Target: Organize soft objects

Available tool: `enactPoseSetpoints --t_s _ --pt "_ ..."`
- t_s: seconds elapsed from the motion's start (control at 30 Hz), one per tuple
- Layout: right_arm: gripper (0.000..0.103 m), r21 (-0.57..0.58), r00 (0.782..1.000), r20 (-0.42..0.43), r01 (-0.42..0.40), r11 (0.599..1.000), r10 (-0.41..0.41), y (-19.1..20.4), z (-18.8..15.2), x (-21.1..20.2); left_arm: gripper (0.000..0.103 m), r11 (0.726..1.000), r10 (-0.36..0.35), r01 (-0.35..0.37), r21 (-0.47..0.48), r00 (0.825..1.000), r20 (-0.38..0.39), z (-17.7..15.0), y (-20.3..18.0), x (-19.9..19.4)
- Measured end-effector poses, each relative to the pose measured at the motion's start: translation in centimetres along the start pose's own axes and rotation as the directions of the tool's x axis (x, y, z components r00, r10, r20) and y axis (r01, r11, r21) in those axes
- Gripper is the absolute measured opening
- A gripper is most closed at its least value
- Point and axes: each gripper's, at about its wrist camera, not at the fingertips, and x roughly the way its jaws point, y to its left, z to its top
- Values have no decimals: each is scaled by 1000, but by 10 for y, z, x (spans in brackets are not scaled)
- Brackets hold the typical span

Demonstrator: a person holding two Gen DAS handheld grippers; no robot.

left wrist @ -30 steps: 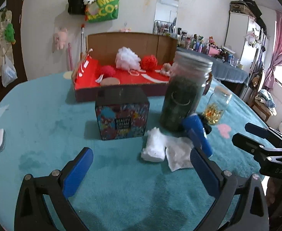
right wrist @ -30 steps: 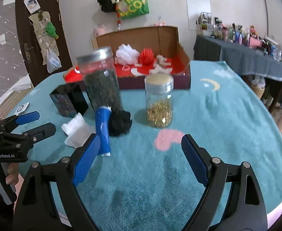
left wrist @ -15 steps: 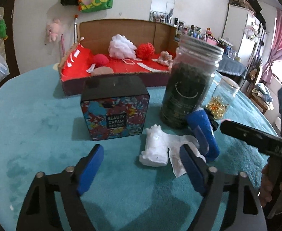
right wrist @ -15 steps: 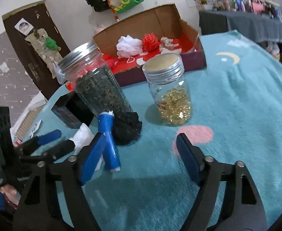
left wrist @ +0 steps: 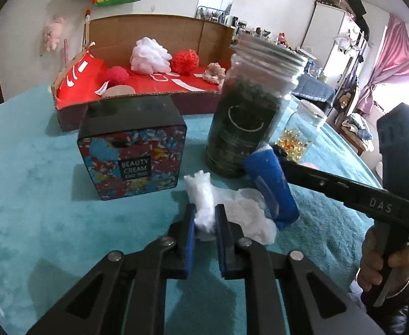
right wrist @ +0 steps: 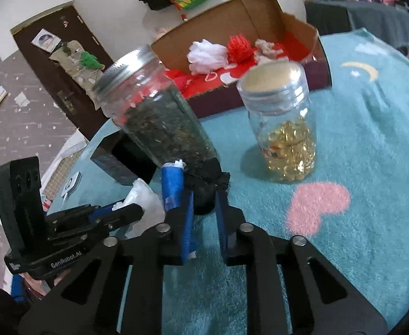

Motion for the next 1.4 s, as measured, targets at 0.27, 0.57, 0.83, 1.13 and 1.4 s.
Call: enactPoseSetpoints --t_s 0.27,0.57,0.83,1.13,1.4 --pt "13 -75 997 55 53 996 -49 14 -2 -27 13 1000 6 -7 14 998 58 7 -4 -19" --pt "13 -127 995 80 72 989 -62 24 -1 -39 13 999 13 -17 46 995 96 16 -10 -33" --pt "13 -147 996 75 63 987 -52 29 -3 -42 13 997 2 -11 71 993 119 19 -17 -43" --pt "13 -217 990 81 134 967 -119 34 -13 -40 16 987 68 -83 135 992 106 6 -21 -34" --pt "16 -243 986 50 169 955 -162 26 -29 -28 36 995 -10 4 95 998 60 -11 -20 -18"
